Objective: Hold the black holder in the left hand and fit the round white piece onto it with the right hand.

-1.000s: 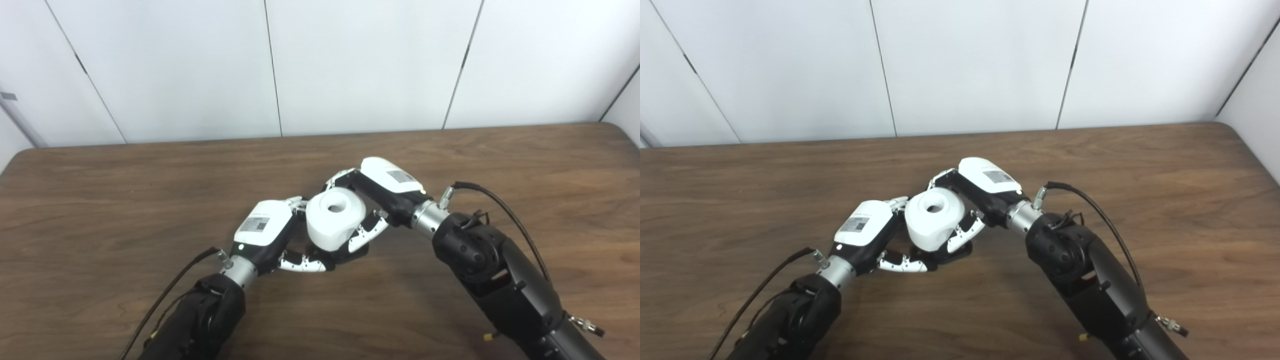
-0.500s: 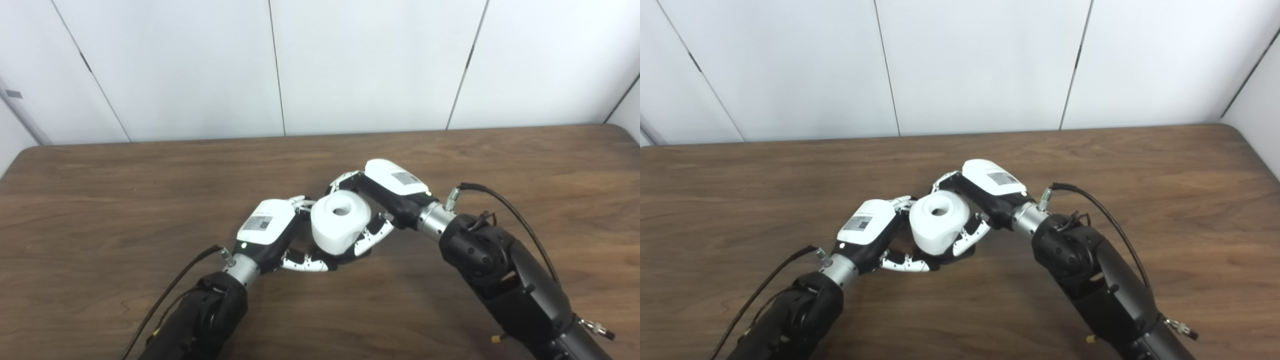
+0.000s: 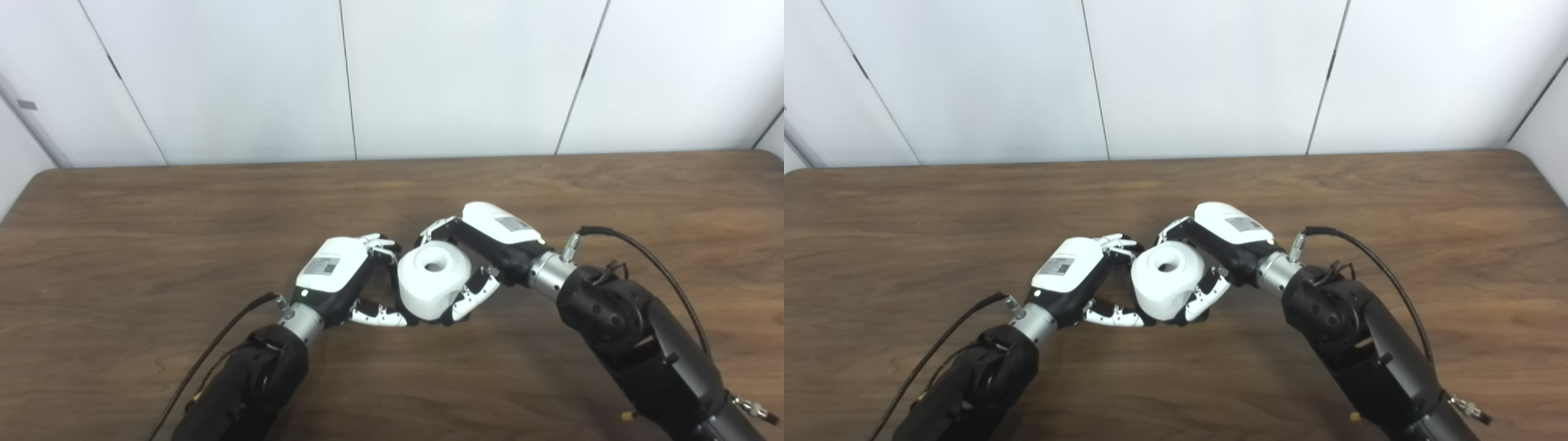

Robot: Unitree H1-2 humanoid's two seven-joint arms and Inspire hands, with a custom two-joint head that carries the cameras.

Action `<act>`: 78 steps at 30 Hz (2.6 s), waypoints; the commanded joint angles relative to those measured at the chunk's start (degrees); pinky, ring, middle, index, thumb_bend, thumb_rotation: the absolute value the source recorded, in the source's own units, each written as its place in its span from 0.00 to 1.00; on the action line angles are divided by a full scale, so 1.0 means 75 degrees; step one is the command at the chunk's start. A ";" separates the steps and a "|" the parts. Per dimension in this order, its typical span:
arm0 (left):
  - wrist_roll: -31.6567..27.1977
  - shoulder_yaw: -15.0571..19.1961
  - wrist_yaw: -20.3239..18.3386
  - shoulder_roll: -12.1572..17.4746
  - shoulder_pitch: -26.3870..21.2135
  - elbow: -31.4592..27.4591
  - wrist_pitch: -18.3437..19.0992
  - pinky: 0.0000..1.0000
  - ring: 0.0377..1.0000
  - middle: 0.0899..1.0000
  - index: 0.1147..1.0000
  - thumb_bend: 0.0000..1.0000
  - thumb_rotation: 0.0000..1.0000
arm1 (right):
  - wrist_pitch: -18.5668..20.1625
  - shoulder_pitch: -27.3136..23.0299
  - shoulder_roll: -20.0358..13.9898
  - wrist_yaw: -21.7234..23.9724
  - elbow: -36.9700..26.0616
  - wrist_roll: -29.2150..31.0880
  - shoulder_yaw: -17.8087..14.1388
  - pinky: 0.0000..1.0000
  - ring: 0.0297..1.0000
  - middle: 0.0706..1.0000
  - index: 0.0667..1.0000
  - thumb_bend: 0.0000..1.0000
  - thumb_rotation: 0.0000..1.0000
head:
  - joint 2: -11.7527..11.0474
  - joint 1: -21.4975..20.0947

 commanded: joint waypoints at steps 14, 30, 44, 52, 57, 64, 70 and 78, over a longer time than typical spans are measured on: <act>0.0110 -0.0007 -0.0378 0.0112 0.0235 0.0126 0.0212 0.83 0.89 0.81 0.42 0.52 0.05 | 0.0294 0.0417 0.0575 -0.0545 0.0067 0.0075 -0.0520 0.66 0.77 0.82 1.00 0.86 0.18 | 0.0008 0.0006; 0.0169 -0.0087 -0.0394 0.0020 0.0112 0.0229 0.0217 0.82 0.88 0.81 0.42 0.52 0.05 | 0.0190 0.0254 0.0868 -0.0838 0.0263 0.0048 -0.0707 0.68 0.76 0.84 1.00 0.88 0.18 | 0.0021 0.0023; 0.0202 -0.0081 -0.0391 -0.0016 0.0014 0.0275 0.0271 0.84 0.89 0.81 0.42 0.52 0.05 | -0.0185 0.0102 0.0576 -0.0491 0.0146 0.0500 -0.0761 0.68 0.80 0.87 0.96 0.91 0.20 | -0.0002 0.0103; 0.0183 -0.0070 -0.0356 -0.0044 0.0025 0.0287 0.0260 0.85 0.89 0.80 0.42 0.52 0.05 | 0.0434 -0.0311 0.0199 0.0691 -0.0567 0.0919 -0.0677 0.71 0.87 0.93 0.84 0.97 0.27 | 0.0021 0.0115; 0.0226 -0.0083 -0.0315 -0.0057 0.0012 0.0326 0.0247 0.84 0.88 0.80 0.42 0.52 0.05 | 0.0446 -0.0401 0.0103 0.0876 -0.0749 0.0812 -0.0627 0.71 0.86 0.93 0.85 0.97 0.27 | 0.0018 0.0129; 0.0206 -0.0056 -0.0262 -0.0054 0.0018 0.0384 0.0219 0.84 0.89 0.80 0.42 0.52 0.05 | 0.0464 -0.0461 -0.0088 0.1102 -0.0669 0.0749 -0.0594 0.73 0.87 0.94 0.99 0.98 0.27 | -0.0006 0.0150; 0.0192 -0.0019 -0.0275 -0.0041 0.0043 0.0321 0.0251 0.85 0.89 0.80 0.42 0.52 0.05 | 0.0376 -0.0395 -0.0262 0.1029 -0.0558 0.0660 -0.0687 0.73 0.88 0.95 1.00 1.00 0.25 | -0.0013 0.0134; 0.0230 -0.0048 -0.0348 -0.0002 0.0031 0.0291 0.0244 0.85 0.89 0.81 0.42 0.52 0.05 | 0.0512 -0.0314 -0.0465 0.1141 -0.0691 0.0863 -0.0975 0.62 0.84 1.00 1.00 1.00 0.27 | -0.0048 0.0043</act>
